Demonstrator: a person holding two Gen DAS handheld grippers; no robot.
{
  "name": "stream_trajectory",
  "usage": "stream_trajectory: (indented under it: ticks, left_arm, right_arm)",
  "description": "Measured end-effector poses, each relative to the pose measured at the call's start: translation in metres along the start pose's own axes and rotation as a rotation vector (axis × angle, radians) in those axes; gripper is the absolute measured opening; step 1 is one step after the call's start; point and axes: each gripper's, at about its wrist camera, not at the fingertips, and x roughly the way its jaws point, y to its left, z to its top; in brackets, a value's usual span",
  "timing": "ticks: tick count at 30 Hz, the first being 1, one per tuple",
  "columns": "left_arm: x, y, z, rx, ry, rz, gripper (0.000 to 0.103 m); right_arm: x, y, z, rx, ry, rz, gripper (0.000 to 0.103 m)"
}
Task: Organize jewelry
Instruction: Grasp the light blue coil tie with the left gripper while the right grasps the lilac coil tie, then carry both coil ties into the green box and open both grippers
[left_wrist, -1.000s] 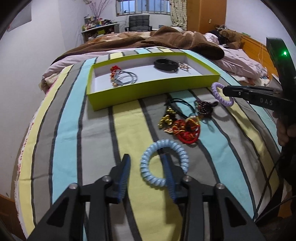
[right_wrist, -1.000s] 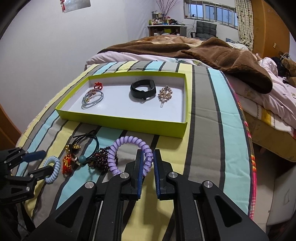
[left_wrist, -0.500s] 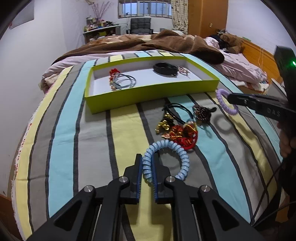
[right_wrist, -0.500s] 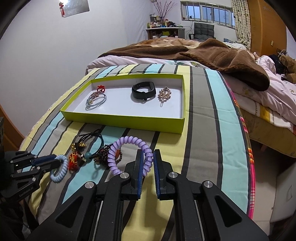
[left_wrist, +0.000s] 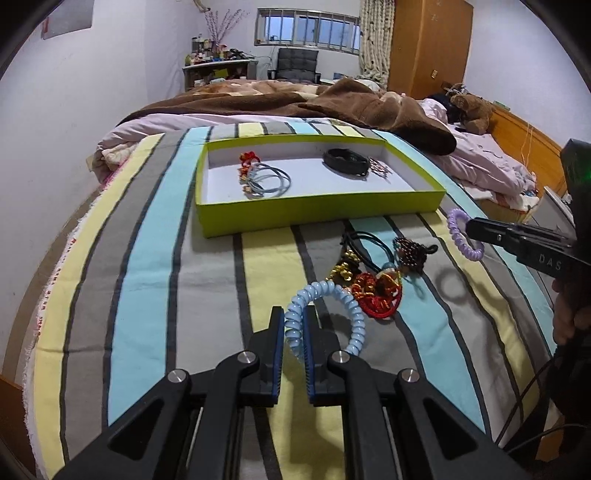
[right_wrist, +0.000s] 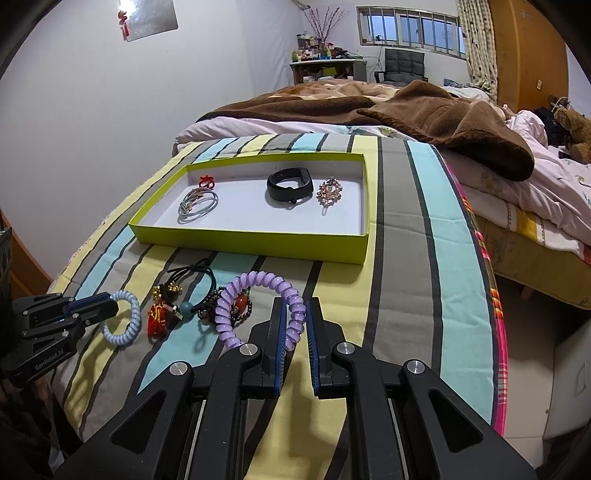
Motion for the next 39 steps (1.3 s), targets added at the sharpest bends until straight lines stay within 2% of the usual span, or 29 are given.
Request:
stream_trajectory:
  ticks: [13, 22, 31, 39]
  left_arm:
    - [-0.011, 0.011, 0.019, -0.032, -0.05, -0.009, 0.01]
    - [-0.008, 0.016, 0.056, -0.048, -0.097, -0.037, 0.01]
    - [0.015, 0.019, 0.099, -0.054, -0.108, -0.06, 0.01]
    - [0.055, 0.023, 0.125, -0.09, -0.067, -0.074, 0.01]
  right_arm:
    - [-0.01, 0.002, 0.01, 0.003, -0.035, 0.001, 0.011]
    - [-0.005, 0.002, 0.031, 0.002, -0.049, -0.014, 0.011]
    - [0.023, -0.007, 0.067, 0.005, -0.023, -0.052, 0.011]
    - [0.056, -0.021, 0.084, 0.012, 0.022, -0.076, 0.011]
